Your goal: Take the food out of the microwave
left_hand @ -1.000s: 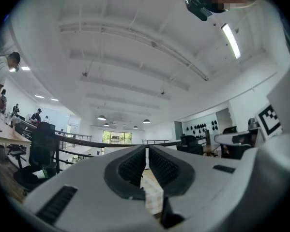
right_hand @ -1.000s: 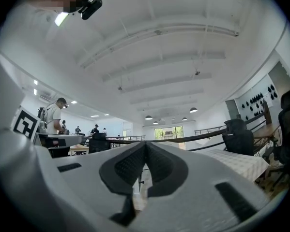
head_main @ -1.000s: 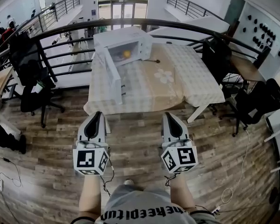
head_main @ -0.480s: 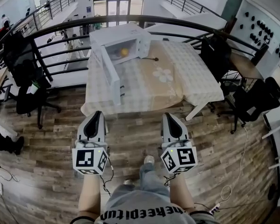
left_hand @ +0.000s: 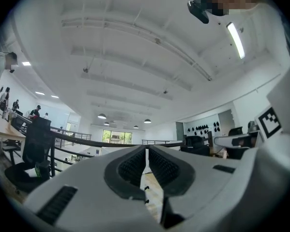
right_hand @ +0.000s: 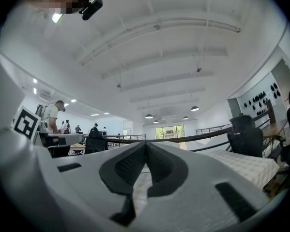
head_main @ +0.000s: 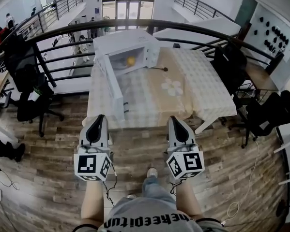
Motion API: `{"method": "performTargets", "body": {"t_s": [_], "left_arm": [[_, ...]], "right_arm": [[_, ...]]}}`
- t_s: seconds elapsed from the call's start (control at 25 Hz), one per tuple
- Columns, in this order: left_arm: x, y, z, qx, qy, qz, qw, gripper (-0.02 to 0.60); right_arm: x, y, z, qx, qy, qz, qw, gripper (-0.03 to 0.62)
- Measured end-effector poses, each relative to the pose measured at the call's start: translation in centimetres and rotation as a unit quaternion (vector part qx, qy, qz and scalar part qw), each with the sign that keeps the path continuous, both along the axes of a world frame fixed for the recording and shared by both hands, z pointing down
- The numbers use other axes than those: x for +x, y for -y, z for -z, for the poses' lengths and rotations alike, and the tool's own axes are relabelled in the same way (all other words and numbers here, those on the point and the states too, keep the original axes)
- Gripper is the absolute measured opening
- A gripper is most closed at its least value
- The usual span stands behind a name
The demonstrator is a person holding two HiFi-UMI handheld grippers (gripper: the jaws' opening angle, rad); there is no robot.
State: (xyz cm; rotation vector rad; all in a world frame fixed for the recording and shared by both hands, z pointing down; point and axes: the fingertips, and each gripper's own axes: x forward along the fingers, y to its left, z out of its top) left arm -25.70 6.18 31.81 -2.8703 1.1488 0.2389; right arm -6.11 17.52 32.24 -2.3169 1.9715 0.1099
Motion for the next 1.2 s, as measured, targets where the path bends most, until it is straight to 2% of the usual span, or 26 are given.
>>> {"method": "performTargets", "body": {"t_s": [0.76,1.2], "left_arm": [[11.8,7.3,1.8,-0.002,-0.013,0.035,0.9993,0.02],[17.0,8.8,2.0,-0.009,-0.022,0.071,0.9972,0.014]], "right_arm": [[12.1,9.7,1.6,0.008,0.001,0.049,0.999,0.005],[17.7,12.3,1.4,0.008,0.002,0.086,0.996,0.005]]}}
